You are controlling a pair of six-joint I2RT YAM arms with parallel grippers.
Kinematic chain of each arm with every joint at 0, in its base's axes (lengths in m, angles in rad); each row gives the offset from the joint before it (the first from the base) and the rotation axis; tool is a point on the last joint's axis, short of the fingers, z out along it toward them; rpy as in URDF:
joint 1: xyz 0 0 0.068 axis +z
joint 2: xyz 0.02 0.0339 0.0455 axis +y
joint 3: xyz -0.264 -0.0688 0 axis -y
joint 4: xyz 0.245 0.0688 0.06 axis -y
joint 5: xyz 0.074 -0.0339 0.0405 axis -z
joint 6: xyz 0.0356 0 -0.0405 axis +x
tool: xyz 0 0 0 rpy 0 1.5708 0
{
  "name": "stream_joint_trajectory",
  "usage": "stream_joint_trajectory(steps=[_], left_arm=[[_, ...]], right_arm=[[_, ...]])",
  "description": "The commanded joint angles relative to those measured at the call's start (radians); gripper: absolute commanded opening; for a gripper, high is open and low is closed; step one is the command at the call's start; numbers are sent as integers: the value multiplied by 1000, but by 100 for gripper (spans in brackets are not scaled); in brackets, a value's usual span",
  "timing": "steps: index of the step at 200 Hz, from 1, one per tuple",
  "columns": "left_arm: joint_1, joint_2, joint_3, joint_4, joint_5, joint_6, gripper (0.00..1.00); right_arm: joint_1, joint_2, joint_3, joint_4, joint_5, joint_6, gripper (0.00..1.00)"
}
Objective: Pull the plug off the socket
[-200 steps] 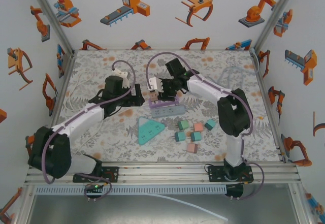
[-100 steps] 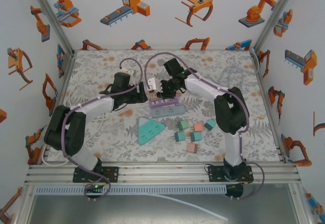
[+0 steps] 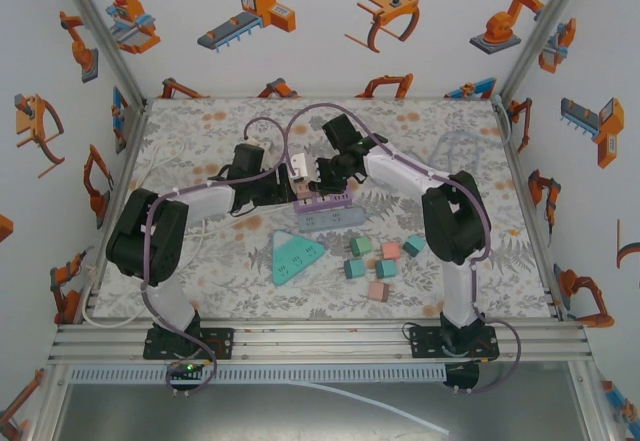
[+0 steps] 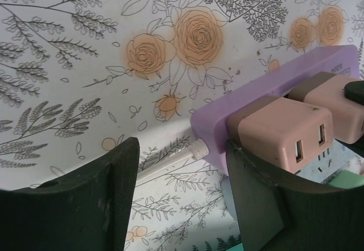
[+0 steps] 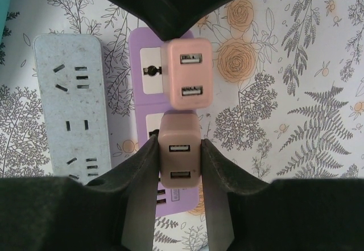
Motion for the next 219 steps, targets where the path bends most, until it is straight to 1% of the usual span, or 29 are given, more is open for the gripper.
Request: stream_joint_trajectory(steps=[1,21,37,45,58,66,140,179,191,219], left_arm=[[6,18,7,19,37,-19,58],[6,24,11,-9,30,-10,54],[6,29,17,-56,17,-1,52],[5,30,18,-79,12,1,52],[6,30,12,-100,13,1,52],[4,30,2,-100,11,-2,52],[3,28,-37,-121,-16,13,52],[5,-1,-38,-108,-7,14,52],[6,-6,-32,-100,3,13,52],[5,-15,10,-113,18,14,53]], right_arm=[[-3,17,23,-39,-2,-5,32],[-3,13,26,-41,1,-5,30],[-3,11,36,-47,-1,-5,27],[-3,12,42,-54,-1,-5,23],[-3,14,62,-79,-12,-5,12],[-3,14,71,-93,-21,-3,9],[-3,-17,114,-123,-20,26,9],[-2,-71,106,-128,-23,36,9],[-3,-102,94,-119,-26,62,9],[-2,-191,39,-66,-7,185,9]])
